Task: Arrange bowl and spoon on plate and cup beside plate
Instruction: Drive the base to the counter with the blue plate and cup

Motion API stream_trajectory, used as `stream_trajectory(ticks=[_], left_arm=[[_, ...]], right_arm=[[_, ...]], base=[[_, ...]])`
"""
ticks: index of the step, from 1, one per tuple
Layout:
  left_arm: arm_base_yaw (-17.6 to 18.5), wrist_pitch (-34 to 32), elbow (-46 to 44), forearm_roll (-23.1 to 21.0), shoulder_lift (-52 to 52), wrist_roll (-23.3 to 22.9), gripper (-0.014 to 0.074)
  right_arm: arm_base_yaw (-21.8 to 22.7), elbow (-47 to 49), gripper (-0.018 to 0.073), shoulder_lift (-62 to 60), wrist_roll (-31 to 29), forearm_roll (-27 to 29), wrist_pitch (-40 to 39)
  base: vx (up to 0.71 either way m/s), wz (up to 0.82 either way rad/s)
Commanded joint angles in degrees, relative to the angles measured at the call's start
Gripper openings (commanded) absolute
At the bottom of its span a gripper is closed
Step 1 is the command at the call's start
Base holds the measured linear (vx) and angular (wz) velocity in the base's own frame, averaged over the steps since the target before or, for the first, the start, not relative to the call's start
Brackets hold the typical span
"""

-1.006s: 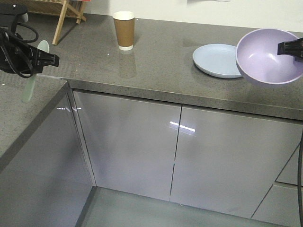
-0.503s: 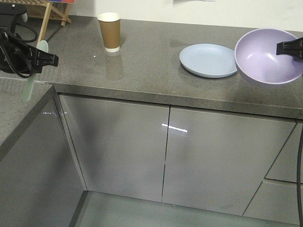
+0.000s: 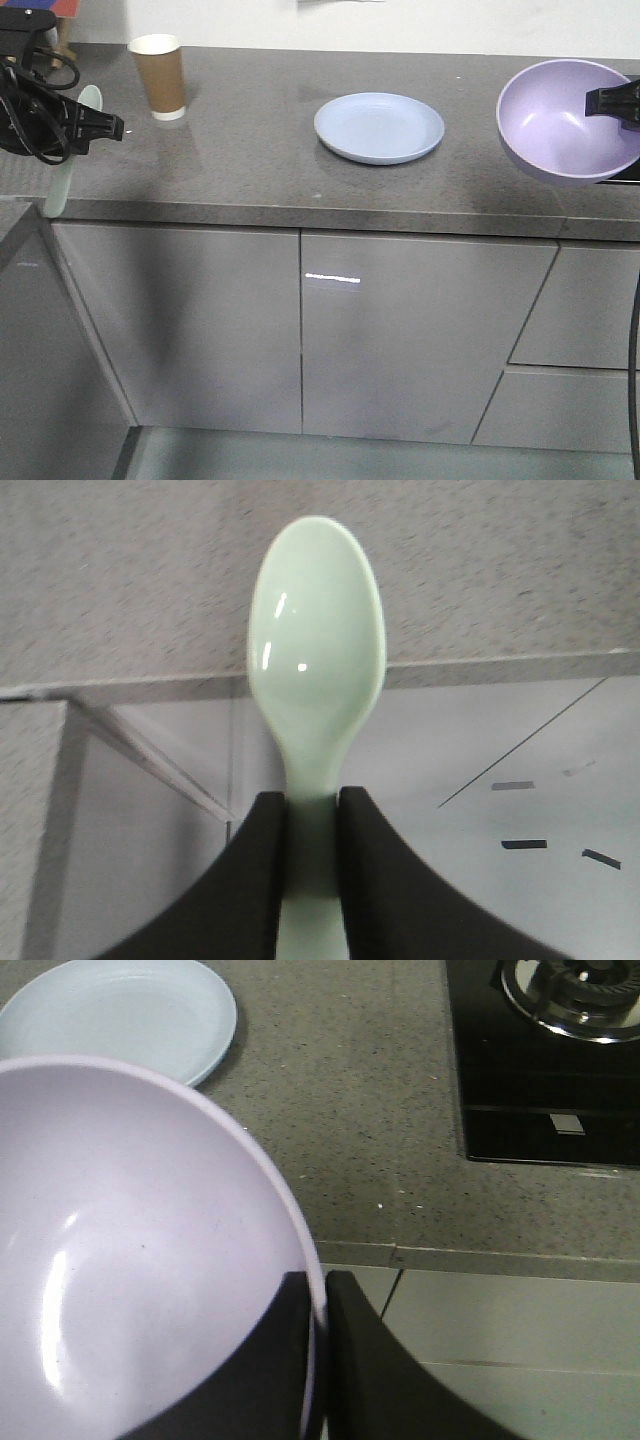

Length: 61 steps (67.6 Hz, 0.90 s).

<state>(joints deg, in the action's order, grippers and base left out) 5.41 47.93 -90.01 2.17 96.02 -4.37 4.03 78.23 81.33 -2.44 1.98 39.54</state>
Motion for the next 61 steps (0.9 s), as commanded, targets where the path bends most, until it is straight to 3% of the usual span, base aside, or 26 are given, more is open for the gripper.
stream_trajectory(ticks=[1, 61], left_arm=[[0.0, -3.3, -1.6, 0.0, -2.7, -0.1, -0.0006], [0.0, -3.3, -1.6, 0.0, -2.7, -0.1, -0.0006]], right_arm=[[0.2, 1.7, -0.0011, -2.0, -0.3, 0.0, -3.5], [0.2, 1.7, -0.0011, -2.0, -0.3, 0.0, -3.5]], base=[[0.06, -0.26], [0.07, -0.09]])
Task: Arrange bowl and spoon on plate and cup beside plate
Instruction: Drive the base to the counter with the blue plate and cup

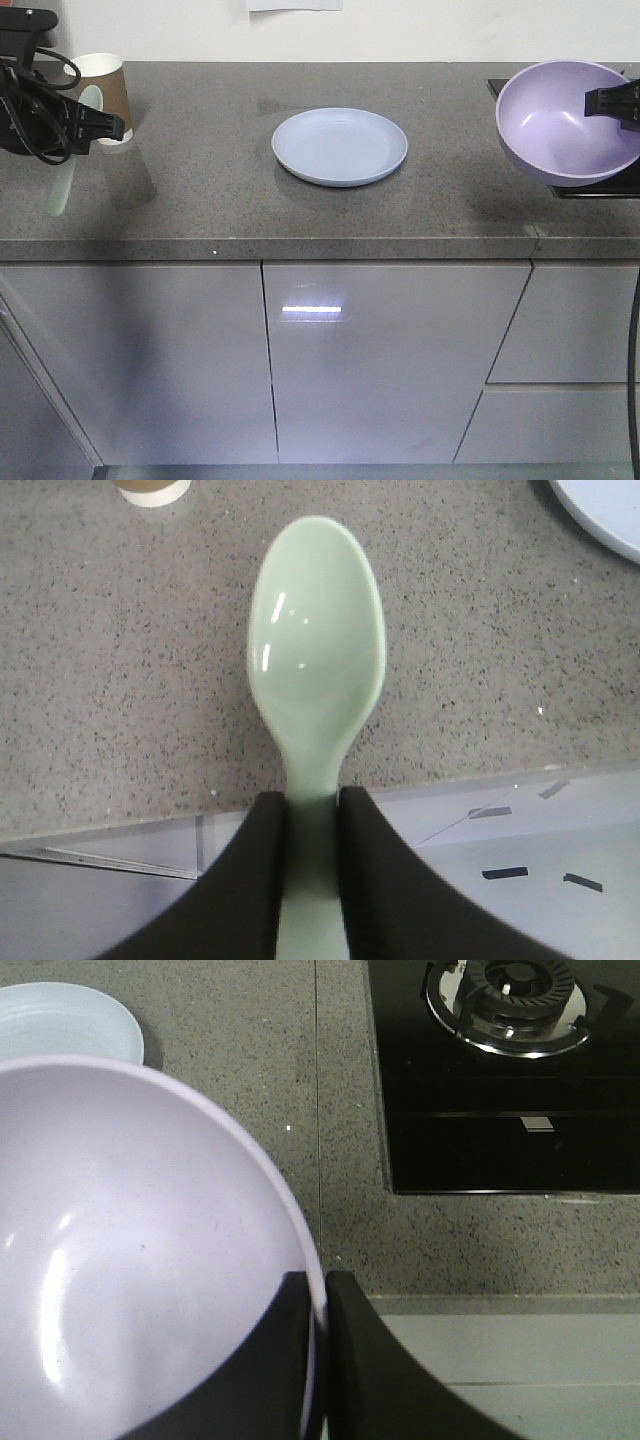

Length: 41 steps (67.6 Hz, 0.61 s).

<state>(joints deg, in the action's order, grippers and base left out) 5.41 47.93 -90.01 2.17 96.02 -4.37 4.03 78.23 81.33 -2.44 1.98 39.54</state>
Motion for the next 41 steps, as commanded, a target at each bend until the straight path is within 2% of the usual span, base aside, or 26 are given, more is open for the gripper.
stream_trajectory(ticks=[1, 41], left_arm=[[0.0, -3.3, -1.6, 0.0, -2.7, -0.1, -0.0006], [0.0, -3.3, -1.6, 0.0, -2.7, -0.1, -0.0006]], right_arm=[[0.2, 1.7, -0.0011, -2.0, -0.3, 0.0, -3.5], [0.2, 1.7, -0.0011, -2.0, -0.3, 0.0, -3.5]], base=[[0.1, 0.02], [0.13, 0.04]])
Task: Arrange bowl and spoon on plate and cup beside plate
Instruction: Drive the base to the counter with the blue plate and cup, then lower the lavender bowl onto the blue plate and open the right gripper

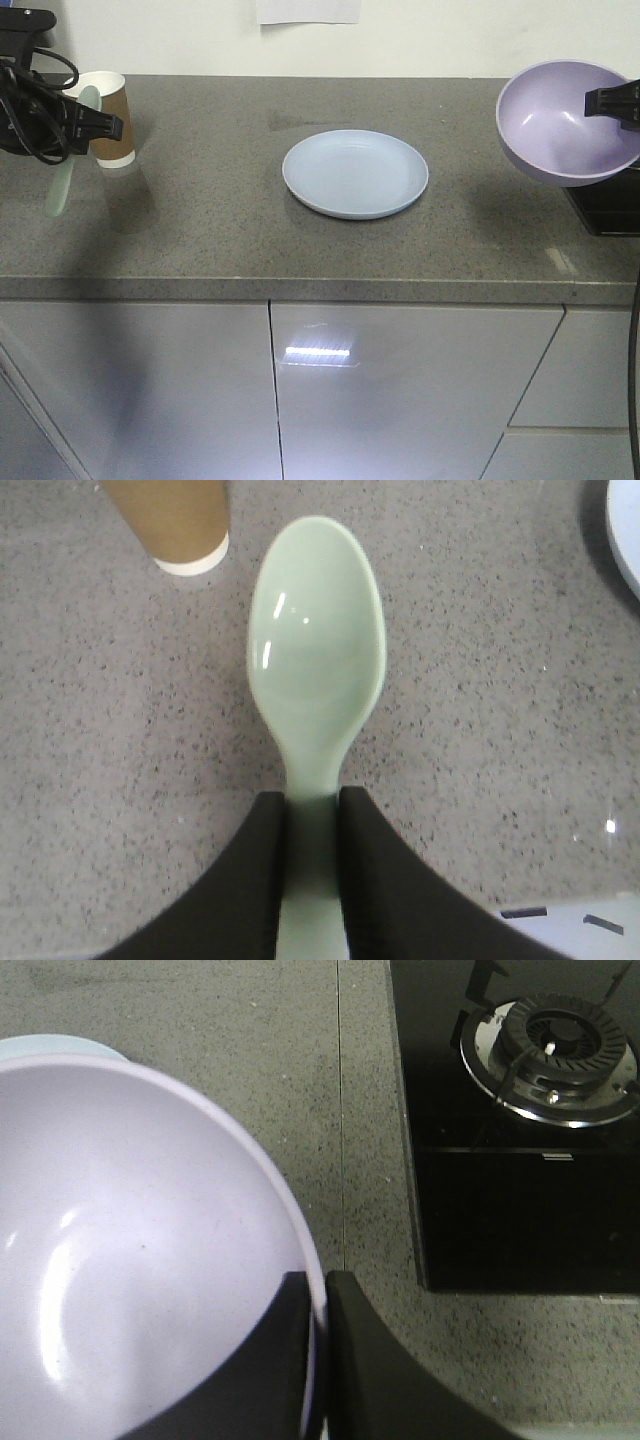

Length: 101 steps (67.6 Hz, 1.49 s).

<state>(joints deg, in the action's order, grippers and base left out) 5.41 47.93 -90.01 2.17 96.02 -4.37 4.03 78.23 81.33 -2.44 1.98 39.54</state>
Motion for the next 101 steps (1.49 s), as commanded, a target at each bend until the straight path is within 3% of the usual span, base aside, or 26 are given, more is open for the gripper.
stream_trajectory(ticks=[1, 101], left_arm=[[0.0, -3.3, -1.6, 0.0, -2.7, -0.1, -0.0006], [0.0, -3.3, -1.6, 0.0, -2.7, -0.1, -0.0006]], right_arm=[[0.2, 1.7, -0.0011, -2.0, -0.3, 0.0, -3.5], [0.2, 1.7, -0.0011, -2.0, -0.3, 0.0, -3.5]], base=[[0.14, 0.01], [0.16, 0.02]])
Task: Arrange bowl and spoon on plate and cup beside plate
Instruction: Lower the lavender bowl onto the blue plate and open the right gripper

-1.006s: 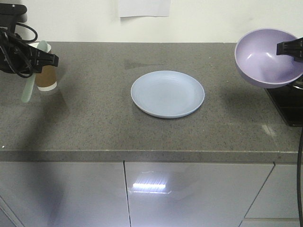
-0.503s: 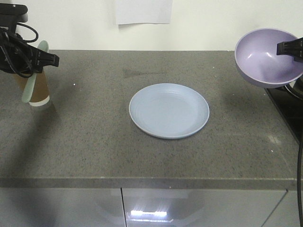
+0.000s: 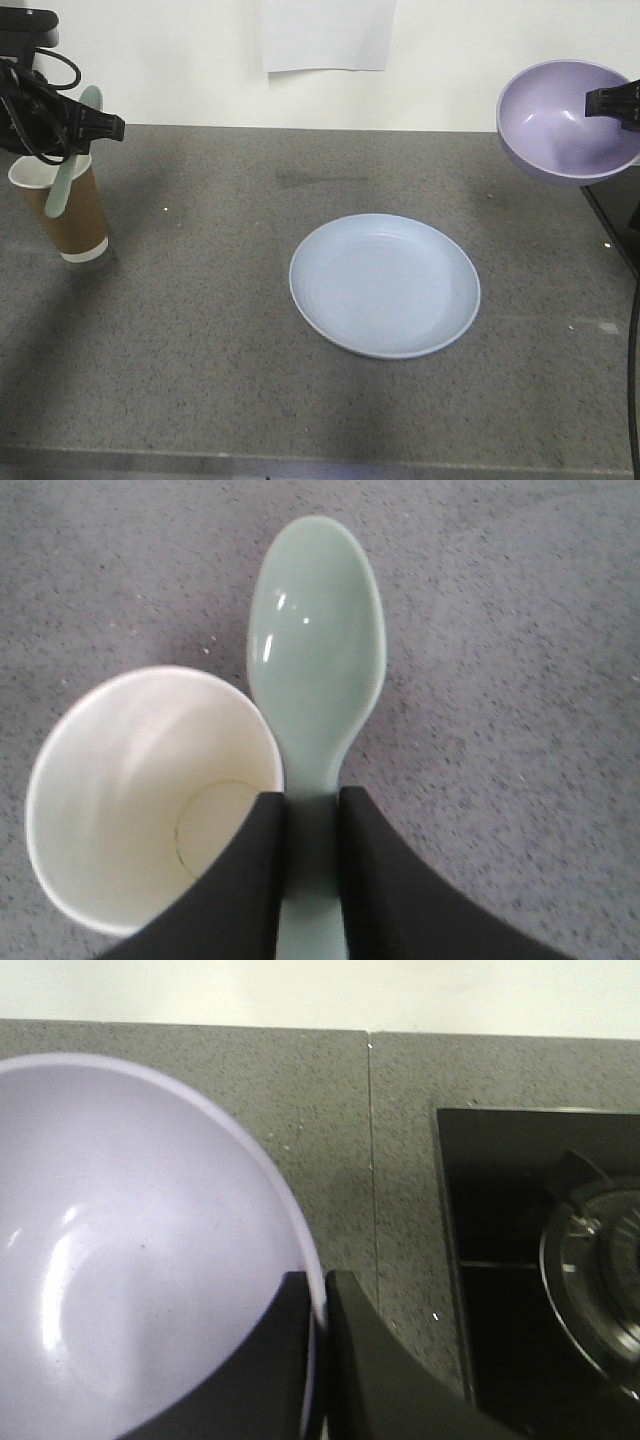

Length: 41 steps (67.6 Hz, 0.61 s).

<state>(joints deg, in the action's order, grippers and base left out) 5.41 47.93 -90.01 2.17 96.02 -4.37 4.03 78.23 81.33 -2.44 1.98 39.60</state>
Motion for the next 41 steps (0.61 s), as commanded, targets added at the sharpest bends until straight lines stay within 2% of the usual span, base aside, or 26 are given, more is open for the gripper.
stream_trajectory(ticks=[1, 41], left_arm=[[0.0, -3.3, -1.6, 0.0, -2.7, -0.1, -0.0006], [0.0, -3.3, -1.6, 0.0, -2.7, -0.1, -0.0006]], right_arm=[[0.2, 1.7, -0.0011, -2.0, -0.3, 0.0, -3.6], [0.2, 1.7, -0.0011, -2.0, -0.3, 0.0, -3.6]], base=[[0.16, 0.09], [0.09, 0.06]])
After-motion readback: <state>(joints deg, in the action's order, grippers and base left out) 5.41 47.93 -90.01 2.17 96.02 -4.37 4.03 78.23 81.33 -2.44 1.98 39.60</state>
